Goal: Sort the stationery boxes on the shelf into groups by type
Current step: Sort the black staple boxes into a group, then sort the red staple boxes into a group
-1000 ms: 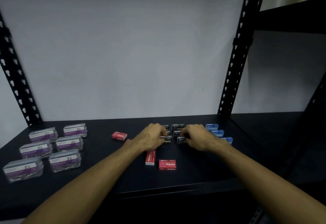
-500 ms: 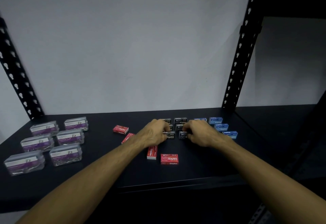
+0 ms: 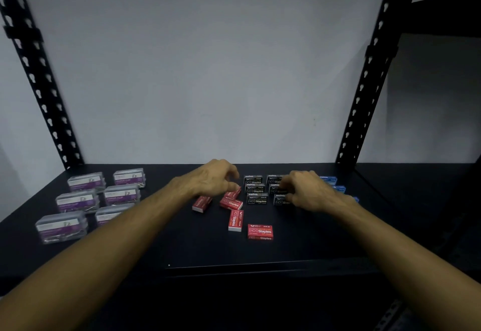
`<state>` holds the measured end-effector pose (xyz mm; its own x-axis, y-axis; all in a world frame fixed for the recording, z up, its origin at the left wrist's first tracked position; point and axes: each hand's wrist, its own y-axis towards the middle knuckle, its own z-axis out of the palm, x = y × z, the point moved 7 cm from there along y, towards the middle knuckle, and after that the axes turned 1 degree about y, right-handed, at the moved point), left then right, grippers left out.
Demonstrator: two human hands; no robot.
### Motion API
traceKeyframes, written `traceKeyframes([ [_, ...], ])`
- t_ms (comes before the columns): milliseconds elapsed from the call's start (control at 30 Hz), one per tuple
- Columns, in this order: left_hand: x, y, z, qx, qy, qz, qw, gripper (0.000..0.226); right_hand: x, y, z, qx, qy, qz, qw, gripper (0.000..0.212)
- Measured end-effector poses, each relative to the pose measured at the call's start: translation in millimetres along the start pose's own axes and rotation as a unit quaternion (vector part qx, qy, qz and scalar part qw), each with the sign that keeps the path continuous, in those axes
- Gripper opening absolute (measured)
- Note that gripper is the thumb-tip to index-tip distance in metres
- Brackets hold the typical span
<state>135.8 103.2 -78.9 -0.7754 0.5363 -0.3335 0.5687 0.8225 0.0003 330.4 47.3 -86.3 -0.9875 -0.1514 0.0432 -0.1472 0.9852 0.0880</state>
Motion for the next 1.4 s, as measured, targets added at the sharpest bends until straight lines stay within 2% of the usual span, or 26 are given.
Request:
traceKeyframes([
  [267, 39.5, -25.3, -28.5, 0.011, 0.022, -0.041, 0.999, 0.031, 29.3, 3.9, -19.5, -0.037, 0.015, -0.024, 0.999, 0.023],
  [700, 94.7, -41.8, -33.2, -0.042, -0.01, -0.078, 0.996, 0.026, 101.2, 30.6, -1.8, -0.006, 0.043, -0.072, 0.996, 0.026],
  [933, 114.6, -29.5, -15.7, -0.044, -0.002, -0.093, 0.995, 0.033, 137.9, 46.9, 18.3, -0.001, 0.049, -0.124, 0.991, 0.033],
  [1167, 117.3, -9.4, 2.9, -0.013, 0.06, -0.082, 0.995, 0.047, 168.8, 60.9, 42.5, 0.036, 0.013, -0.173, 0.984, 0.055],
  [1400, 121.8, -0.8, 9.2, 0.014, 0.081, -0.077, 0.994, 0.034, 166.7, 66.0, 50.3, 0.049, 0.015, -0.181, 0.982, 0.05],
])
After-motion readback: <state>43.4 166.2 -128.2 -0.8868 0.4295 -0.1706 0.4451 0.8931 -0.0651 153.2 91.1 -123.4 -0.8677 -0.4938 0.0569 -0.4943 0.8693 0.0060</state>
